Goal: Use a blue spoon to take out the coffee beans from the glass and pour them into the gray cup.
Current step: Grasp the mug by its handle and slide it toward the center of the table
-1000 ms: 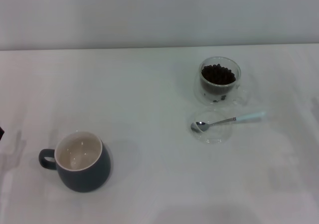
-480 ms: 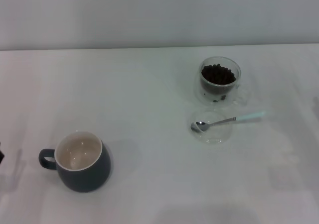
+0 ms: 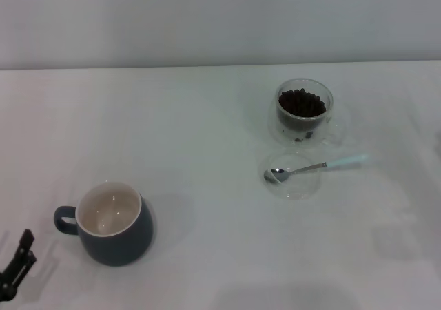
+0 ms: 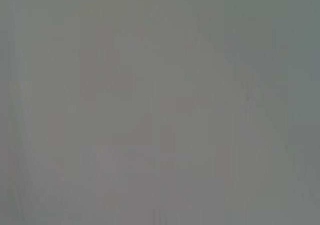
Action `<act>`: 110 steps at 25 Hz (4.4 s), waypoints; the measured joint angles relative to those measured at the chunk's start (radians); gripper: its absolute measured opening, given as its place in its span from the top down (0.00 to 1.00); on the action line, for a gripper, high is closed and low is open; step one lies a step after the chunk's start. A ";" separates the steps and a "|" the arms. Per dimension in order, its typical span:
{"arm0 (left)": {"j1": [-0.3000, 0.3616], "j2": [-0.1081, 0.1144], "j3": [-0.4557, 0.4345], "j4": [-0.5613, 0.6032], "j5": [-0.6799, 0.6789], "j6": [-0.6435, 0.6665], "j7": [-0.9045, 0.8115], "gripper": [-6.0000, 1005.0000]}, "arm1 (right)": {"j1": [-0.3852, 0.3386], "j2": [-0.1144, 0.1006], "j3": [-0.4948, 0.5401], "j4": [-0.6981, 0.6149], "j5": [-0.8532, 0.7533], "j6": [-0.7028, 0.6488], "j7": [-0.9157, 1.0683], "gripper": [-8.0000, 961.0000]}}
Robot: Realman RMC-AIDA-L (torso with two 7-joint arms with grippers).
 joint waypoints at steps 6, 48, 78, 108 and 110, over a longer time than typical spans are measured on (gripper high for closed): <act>-0.032 0.001 0.000 -0.025 0.067 -0.041 0.000 0.15 | 0.002 0.000 0.000 -0.003 0.000 0.000 0.001 0.21; -0.168 -0.005 -0.002 0.005 0.090 -0.191 -0.008 0.61 | 0.003 0.002 -0.011 0.025 -0.011 -0.051 0.014 0.21; -0.315 -0.010 0.000 0.133 0.122 -0.362 0.000 0.86 | 0.010 0.002 -0.050 0.010 -0.026 -0.048 0.003 0.21; -0.258 -0.008 -0.012 0.217 0.190 -0.407 0.237 0.41 | 0.006 0.000 -0.050 0.021 -0.026 -0.052 0.002 0.22; -0.245 -0.007 -0.011 0.217 0.189 -0.401 0.237 0.35 | 0.006 0.000 -0.052 0.021 -0.031 -0.053 0.004 0.22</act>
